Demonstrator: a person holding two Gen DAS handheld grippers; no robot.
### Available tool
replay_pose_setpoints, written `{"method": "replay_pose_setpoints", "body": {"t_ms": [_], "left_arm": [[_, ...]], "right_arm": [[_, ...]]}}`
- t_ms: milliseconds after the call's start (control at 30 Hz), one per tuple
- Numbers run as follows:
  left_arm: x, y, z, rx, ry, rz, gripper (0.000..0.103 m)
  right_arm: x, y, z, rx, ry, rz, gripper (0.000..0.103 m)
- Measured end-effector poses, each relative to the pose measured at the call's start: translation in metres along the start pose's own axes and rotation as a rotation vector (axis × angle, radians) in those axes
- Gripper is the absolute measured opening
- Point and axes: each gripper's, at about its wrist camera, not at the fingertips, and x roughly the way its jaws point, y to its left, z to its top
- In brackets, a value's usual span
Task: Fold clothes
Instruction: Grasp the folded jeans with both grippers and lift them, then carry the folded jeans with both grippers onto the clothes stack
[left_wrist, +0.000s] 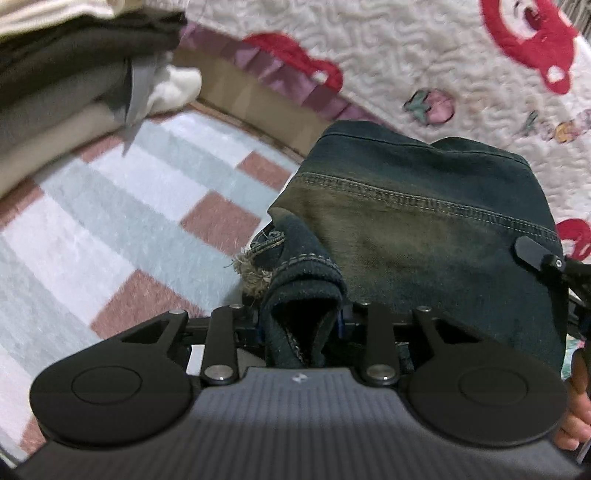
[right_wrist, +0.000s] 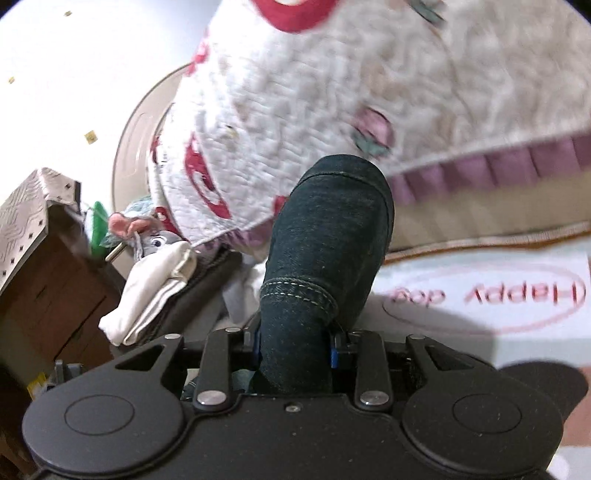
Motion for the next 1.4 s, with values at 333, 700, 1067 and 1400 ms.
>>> {"method": "replay_pose_setpoints", "body": {"t_ms": [333,700,1067,1400], "left_arm": [[-0.084,0.030,0.050,0.026,-0.162,-0.037,0.026],[-0.260,0.094,0.230,0.205,-0.277,0.160,0.026],[-0.217,0.201,0.333,0.144,-0.299,0.472,0.026],[-0.150,0.261,0.272,0.015,-0.364,0.425,0.025]], "right_arm": [[0.004,0.090,0.031,-0.096,-0.068,0.051,0.035],[0.099,0.256,0.105,-0.092,-0.152,0.355,0.035],[0.321,0.265,0.108,0.270,0.034,0.418,0.036],[0.353,0.230,0.062,0.212,0.153,0.234,0.036]]}}
